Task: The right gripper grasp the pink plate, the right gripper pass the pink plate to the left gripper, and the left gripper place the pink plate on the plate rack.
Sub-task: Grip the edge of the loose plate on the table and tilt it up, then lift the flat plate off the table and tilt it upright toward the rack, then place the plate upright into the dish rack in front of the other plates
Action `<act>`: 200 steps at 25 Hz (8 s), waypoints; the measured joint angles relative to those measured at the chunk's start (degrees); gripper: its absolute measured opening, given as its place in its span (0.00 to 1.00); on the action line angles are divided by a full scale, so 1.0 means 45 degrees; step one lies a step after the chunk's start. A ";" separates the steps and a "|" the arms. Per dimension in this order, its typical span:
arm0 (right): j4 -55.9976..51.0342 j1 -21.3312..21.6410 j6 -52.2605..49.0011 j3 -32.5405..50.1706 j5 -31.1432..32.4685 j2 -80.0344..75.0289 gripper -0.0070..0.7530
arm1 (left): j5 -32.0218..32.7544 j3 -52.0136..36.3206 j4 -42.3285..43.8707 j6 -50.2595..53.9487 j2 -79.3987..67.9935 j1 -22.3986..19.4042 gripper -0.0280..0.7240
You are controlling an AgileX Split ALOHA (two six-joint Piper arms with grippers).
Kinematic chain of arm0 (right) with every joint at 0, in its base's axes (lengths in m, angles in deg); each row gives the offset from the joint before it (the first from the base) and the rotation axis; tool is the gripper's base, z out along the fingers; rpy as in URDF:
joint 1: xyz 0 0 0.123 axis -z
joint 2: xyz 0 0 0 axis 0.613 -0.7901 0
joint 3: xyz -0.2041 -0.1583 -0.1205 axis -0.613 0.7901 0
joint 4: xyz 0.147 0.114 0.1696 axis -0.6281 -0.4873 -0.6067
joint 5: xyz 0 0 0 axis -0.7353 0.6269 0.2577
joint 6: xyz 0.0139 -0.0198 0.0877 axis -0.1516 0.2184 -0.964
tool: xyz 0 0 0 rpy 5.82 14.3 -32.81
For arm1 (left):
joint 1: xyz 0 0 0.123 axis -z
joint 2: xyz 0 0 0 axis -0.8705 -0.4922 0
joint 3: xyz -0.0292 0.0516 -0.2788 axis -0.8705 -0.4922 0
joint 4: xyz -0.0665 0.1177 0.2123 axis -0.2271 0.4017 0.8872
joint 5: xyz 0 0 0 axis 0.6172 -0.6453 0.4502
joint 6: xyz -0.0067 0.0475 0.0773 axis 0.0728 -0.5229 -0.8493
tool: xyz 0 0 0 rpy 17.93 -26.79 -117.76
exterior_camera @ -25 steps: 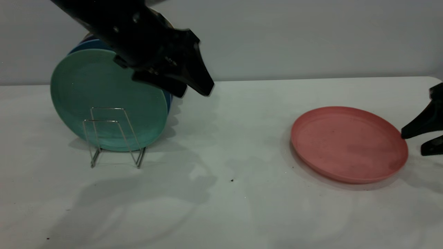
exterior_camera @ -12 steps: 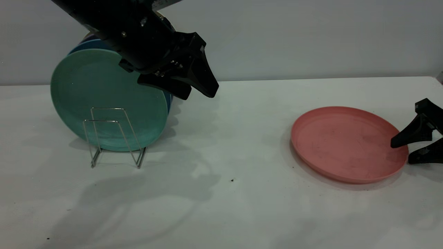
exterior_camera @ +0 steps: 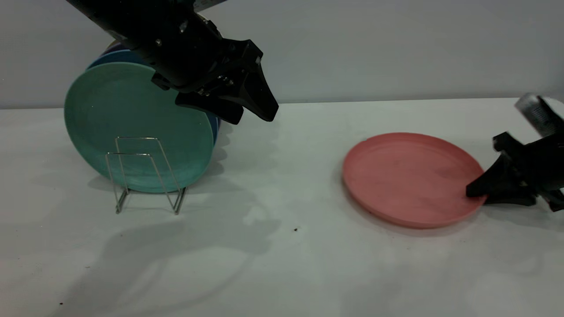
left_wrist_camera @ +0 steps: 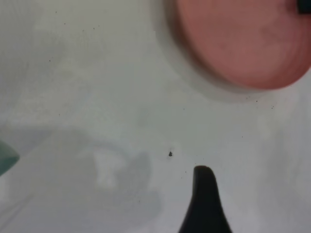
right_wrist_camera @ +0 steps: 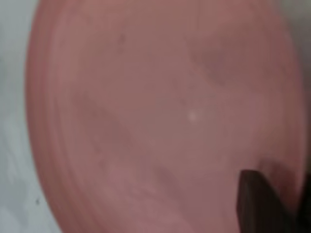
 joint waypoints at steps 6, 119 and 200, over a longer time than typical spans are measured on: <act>-0.0100 -0.0277 0.1536 -0.0302 0.1545 -0.0011 0.03 | -0.0054 0.0000 0.0000 0.0014 0.0000 0.0000 0.81; 1.3980 -0.1627 -1.1171 1.0160 0.5090 2.8566 0.52 | -0.0966 -0.0583 0.6573 -1.4620 0.4099 -0.3464 0.11; 1.4029 -0.1627 -1.1182 1.0211 0.5077 2.8566 0.52 | -0.2113 -0.2274 0.4290 -1.0747 0.5103 -0.3464 0.54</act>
